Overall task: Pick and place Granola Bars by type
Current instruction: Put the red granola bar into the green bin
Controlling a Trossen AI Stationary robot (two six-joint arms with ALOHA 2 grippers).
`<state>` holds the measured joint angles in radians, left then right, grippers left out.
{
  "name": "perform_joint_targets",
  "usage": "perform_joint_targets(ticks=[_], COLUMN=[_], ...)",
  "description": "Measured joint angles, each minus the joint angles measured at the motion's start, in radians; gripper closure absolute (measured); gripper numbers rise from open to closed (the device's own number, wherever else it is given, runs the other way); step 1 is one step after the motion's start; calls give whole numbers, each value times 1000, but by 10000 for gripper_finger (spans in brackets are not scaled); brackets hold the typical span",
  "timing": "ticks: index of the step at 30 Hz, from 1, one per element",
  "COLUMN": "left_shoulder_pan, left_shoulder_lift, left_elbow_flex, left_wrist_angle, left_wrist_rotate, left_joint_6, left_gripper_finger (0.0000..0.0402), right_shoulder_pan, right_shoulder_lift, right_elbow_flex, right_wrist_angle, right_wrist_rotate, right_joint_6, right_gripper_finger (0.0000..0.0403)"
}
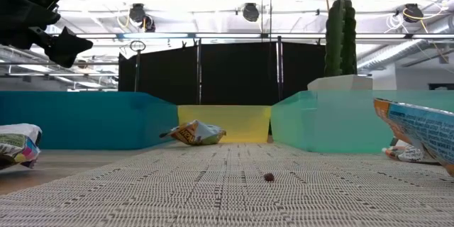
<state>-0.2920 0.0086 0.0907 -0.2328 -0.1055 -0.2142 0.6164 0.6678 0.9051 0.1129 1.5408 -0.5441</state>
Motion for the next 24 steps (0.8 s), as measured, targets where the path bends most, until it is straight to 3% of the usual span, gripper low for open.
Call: perform_joint_targets(ticks=[3, 11, 24], left_shoulder_pan=[0, 0, 0], left_shoulder_lift=[0, 0, 0], left_elbow_flex=[0, 0, 0], left_wrist_angle=[0, 0, 0], left_wrist_rotate=[0, 0, 0], left_joint_6=[-1, 0, 0], left_gripper_finger=[91, 91, 91], right_shoulder_pan=[0, -34, -25], right_shoulder_lift=[57, 213, 425], right_elbow_flex=[63, 103, 102], right_wrist_angle=[73, 492, 626], right_wrist_rotate=[30, 30, 30], right_joint_6=[-105, -364, -217], right_gripper_finger=[130, 140, 158])
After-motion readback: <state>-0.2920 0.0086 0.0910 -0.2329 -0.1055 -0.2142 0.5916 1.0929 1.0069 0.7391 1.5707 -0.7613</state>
